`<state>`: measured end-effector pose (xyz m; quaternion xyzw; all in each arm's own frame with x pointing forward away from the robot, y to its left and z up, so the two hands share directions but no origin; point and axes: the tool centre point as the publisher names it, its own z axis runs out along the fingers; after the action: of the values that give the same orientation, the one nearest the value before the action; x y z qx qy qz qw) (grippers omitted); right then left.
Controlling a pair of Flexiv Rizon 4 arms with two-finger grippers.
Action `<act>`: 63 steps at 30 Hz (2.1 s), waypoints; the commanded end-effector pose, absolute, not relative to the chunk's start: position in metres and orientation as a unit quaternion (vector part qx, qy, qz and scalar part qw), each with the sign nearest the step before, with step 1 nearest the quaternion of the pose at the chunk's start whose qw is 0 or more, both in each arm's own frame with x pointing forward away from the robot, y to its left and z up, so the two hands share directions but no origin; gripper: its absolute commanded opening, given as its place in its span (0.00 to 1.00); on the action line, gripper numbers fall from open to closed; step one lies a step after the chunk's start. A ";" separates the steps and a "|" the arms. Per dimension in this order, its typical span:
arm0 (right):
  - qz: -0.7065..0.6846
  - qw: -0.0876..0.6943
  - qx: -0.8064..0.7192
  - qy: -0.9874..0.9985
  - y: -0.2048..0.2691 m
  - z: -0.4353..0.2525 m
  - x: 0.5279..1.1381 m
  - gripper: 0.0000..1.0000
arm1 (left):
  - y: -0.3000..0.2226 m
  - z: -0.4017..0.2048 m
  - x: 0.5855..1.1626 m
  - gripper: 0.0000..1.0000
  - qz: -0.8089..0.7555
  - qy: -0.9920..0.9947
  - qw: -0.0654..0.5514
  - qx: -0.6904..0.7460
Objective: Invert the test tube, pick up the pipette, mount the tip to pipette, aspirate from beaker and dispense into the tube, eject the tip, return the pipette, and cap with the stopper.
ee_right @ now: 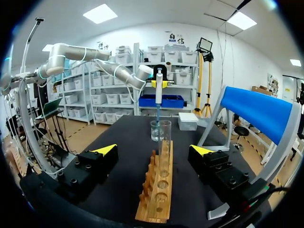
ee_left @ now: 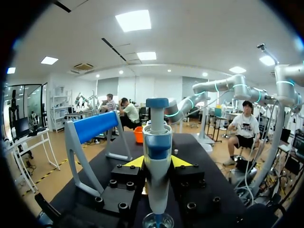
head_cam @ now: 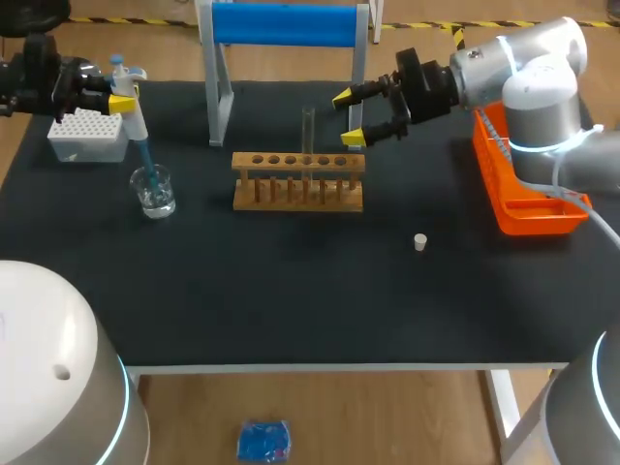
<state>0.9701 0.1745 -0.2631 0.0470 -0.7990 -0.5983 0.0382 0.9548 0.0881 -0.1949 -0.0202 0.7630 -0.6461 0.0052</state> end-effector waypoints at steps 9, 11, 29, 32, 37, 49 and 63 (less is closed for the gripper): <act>-0.598 0.040 0.048 -0.799 0.174 -0.263 0.971 1.00 | 0.088 -0.195 0.955 0.00 -0.646 0.763 0.005 -0.019; -0.598 0.040 0.048 -0.799 0.174 -0.263 0.971 1.00 | 0.088 -0.195 0.955 0.00 -0.646 0.763 0.005 -0.019; -0.598 0.040 0.048 -0.799 0.174 -0.263 0.971 1.00 | 0.088 -0.157 0.948 0.00 -0.630 0.776 0.019 -0.018; -0.598 0.040 0.048 -0.799 0.174 -0.263 0.971 1.00 | 0.085 -0.145 0.947 0.00 -0.627 0.778 0.021 -0.018; -0.598 0.040 0.048 -0.799 0.174 -0.263 0.971 1.00 | 0.071 -0.122 0.946 0.00 -0.621 0.784 0.014 -0.012; -0.598 0.040 0.048 -0.799 0.174 -0.263 0.971 1.00 | 0.021 -0.037 0.940 0.00 -0.613 0.790 0.007 -0.004; -0.598 0.040 0.048 -0.799 0.174 -0.263 0.971 1.00 | -0.073 0.043 0.948 0.00 -0.614 0.789 -0.016 0.025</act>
<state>0.9702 0.1739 -0.2632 0.0474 -0.7985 -0.5989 0.0385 0.9392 -0.0526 0.0331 0.0234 0.7783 -0.6274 -0.0132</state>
